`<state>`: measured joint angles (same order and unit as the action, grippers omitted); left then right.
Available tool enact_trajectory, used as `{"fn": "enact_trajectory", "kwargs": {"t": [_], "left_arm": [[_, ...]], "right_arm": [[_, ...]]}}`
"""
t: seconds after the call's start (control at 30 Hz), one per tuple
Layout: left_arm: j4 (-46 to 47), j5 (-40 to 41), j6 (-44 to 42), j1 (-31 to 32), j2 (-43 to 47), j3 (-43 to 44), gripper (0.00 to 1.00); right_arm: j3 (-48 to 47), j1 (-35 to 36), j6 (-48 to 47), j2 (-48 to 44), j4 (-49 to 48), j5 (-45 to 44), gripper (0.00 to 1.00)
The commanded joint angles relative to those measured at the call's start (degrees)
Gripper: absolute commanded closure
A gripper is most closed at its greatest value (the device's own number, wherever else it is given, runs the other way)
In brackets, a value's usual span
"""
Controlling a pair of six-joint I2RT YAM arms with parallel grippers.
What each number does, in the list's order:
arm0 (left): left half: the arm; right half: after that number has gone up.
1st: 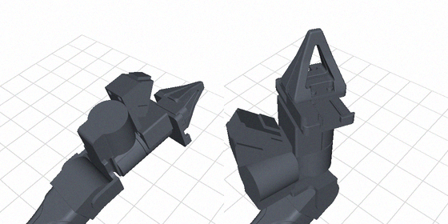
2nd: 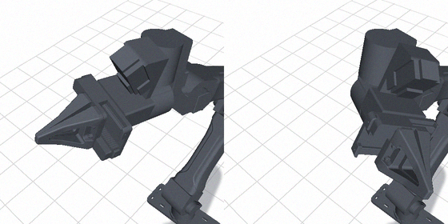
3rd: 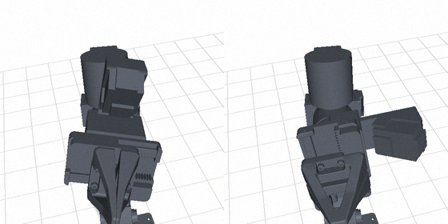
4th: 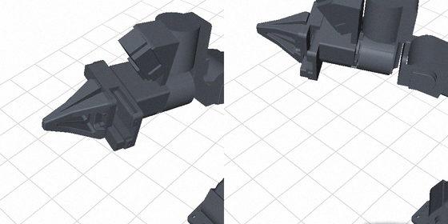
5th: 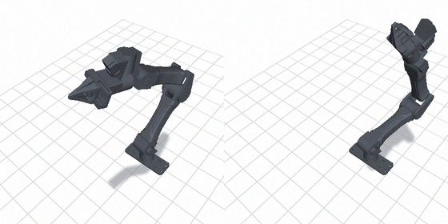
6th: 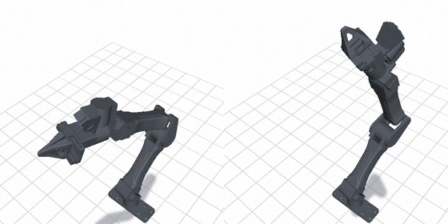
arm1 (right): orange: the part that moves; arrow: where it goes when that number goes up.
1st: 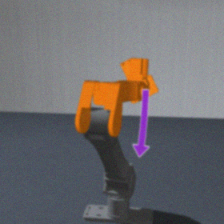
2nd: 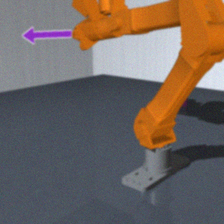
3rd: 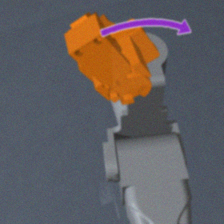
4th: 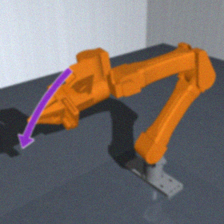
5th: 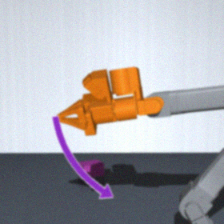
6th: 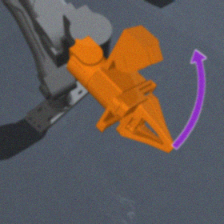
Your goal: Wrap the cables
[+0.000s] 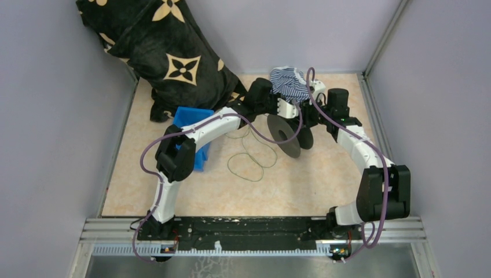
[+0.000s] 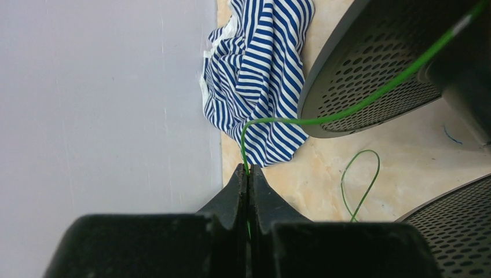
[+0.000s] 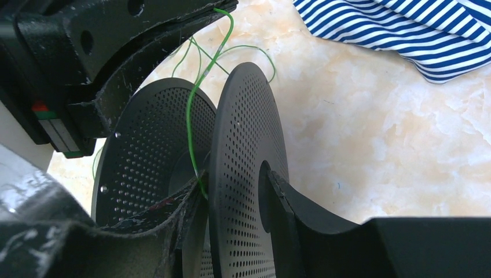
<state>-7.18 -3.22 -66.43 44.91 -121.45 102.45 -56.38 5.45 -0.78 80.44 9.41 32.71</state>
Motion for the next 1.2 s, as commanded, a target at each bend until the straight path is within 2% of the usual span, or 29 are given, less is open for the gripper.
{"fn": "enact_trajectory", "kwargs": {"t": [0.0, 0.33, 0.8, 1.17], "left_arm": [[2.0, 0.6, -2.2, 0.3, -1.2, -0.6, 1.0], [2.7, 0.5, -5.1, 0.1, -0.5, -1.5, 1.0], [-0.7, -0.4, 4.7, 1.3, -1.2, 2.4, 1.0], [-0.5, 0.0, 6.2, 2.4, -1.3, 2.3, 1.0]], "right_arm": [[-2.8, -0.2, -0.2, -0.2, -2.1, 1.5, 0.58], [-2.8, -0.2, -0.9, 0.0, -1.8, 2.9, 0.57], [-2.5, -0.1, 0.9, 0.2, -2.7, 1.4, 0.6], [-2.3, 0.4, 1.1, -0.4, -3.1, 0.9, 0.6]]}}
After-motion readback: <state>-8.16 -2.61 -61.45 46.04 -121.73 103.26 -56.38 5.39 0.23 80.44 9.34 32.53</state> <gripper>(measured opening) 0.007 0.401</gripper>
